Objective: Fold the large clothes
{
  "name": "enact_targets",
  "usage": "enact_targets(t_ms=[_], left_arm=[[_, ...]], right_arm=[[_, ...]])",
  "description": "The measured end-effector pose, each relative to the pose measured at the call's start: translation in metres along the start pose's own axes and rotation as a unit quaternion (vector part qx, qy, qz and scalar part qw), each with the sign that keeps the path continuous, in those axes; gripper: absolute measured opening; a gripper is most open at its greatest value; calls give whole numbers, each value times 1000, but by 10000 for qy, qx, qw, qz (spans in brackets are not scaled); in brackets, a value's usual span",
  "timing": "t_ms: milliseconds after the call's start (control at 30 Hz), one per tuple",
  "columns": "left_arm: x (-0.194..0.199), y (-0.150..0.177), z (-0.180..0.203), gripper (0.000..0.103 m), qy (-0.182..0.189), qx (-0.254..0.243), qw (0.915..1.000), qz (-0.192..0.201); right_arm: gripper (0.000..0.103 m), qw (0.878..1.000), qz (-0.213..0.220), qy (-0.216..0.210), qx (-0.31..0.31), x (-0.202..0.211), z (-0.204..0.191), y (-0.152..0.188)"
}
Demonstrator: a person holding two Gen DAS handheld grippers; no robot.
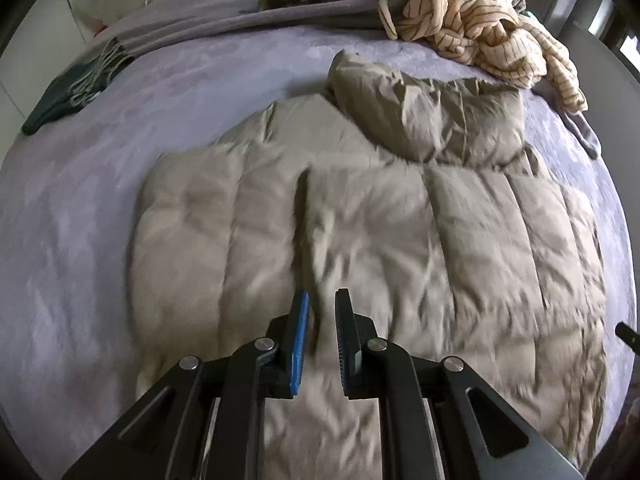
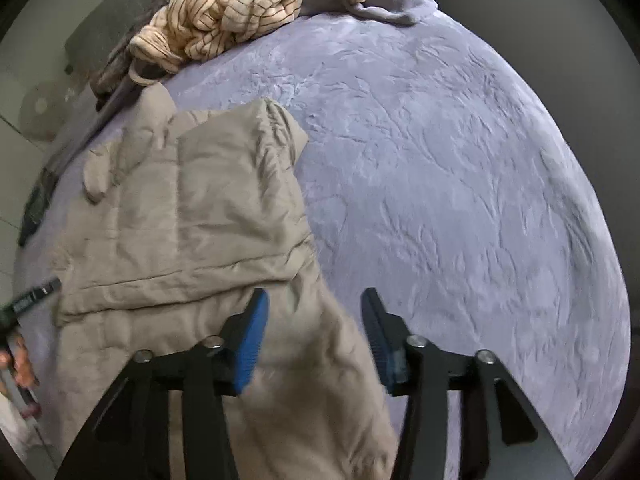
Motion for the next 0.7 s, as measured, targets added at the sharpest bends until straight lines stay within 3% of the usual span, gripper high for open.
enact_targets(t_ms=[500,533,567,600,633,700], left_arm=[[73,78,6,16,15,204,9987,-464],[75,81,6,20,27,212,9986,-494],[77,85,6,61,13,222,9983,-543],[81,87,5,88,-19,255,9982,-548],[85,88,3,102,-81,306,9983,-481],[95,86,3,102,-146,273,9992,-261]], right_arm=[[65,9972,-567,-459,-140,45,-38,48],[65,9969,-602,-484,-123,48,-41,51],[65,9966,-636,-504,-104,50,-44,54],[65,9964,-662,-523,-92,52,-46,56],[66,9960,-694,-552,-82,54,-48,59],[66,9955,-738,-588,-56,57,-52,63]])
Point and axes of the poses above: each gripper's, at about its wrist camera, not at the fingertips, and x roughly against the way its jaws point, z to its right, y to its underside, the point moved 9 cm from there along -x, roughly the way its jaws point, and after that the axes turned 8 degrees about z, right-handed, at the moved point
